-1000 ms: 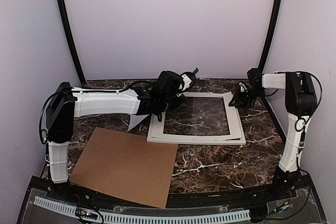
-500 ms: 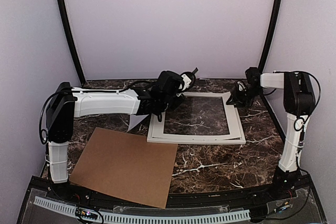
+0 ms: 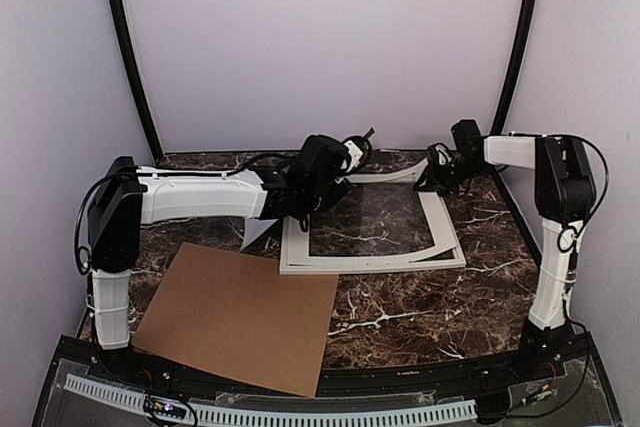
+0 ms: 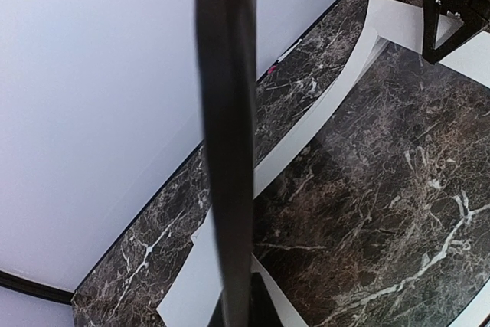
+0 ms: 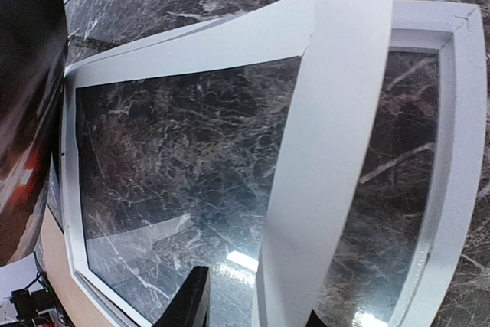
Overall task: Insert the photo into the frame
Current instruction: Adjust the mat board.
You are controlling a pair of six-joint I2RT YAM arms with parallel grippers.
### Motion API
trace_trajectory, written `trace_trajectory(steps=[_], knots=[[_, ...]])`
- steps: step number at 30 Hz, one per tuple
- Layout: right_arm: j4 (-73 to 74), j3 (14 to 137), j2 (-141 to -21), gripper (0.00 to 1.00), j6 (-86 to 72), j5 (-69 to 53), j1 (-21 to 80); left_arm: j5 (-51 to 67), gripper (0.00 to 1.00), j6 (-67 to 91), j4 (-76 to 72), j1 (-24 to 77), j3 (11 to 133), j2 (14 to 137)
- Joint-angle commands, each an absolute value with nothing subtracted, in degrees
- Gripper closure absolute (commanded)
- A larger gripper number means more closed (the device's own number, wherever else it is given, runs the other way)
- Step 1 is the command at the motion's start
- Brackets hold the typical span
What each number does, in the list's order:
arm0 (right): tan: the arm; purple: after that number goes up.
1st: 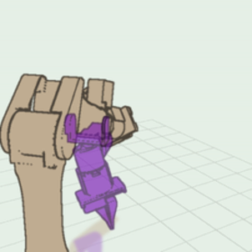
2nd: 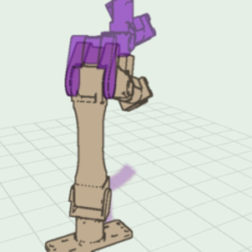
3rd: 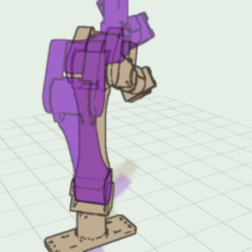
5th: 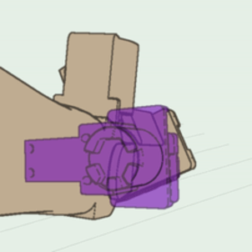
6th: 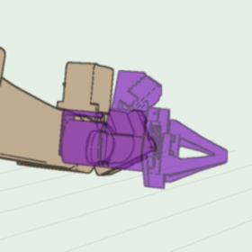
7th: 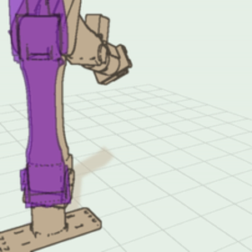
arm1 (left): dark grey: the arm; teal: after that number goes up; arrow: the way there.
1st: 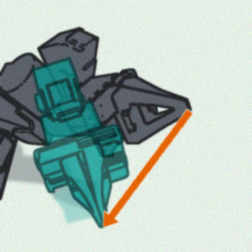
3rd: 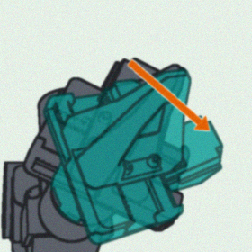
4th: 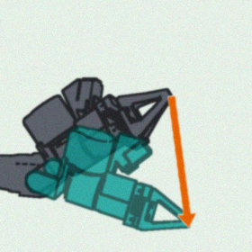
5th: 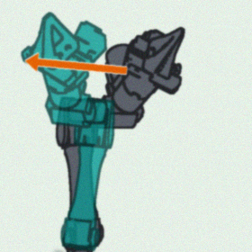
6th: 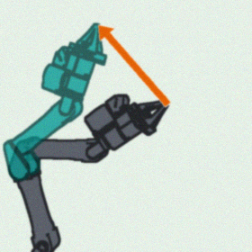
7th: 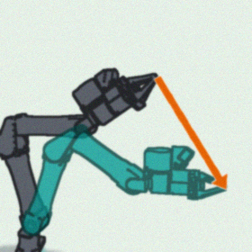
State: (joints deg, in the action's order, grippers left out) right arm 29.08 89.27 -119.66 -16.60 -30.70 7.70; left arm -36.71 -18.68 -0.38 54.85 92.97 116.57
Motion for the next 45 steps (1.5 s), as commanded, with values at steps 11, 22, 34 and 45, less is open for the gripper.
trace_trajectory(steps=[11,22,34,45], knots=[[27.12,90.24,-113.47,0.75,-18.48,-29.03,14.24,-42.51,1.0,-17.22,-0.33,54.71,94.07,116.8],[26.36,90.66,-111.03,0.73,-18.2,-31.14,15.33,-44.33,1.0,-16.61,2.19,54.72,95.1,117.32],[25.24,90.35,-110.84,0.73,-17.27,-33.65,15.8,-44.91,1.0,-16.85,1.87,54.68,95.02,117.66],[26.24,90.97,-112.94,0.71,-17.25,-30.46,15.81,-44.76,1.0,-17.36,1.64,54.72,95.18,117.6]])
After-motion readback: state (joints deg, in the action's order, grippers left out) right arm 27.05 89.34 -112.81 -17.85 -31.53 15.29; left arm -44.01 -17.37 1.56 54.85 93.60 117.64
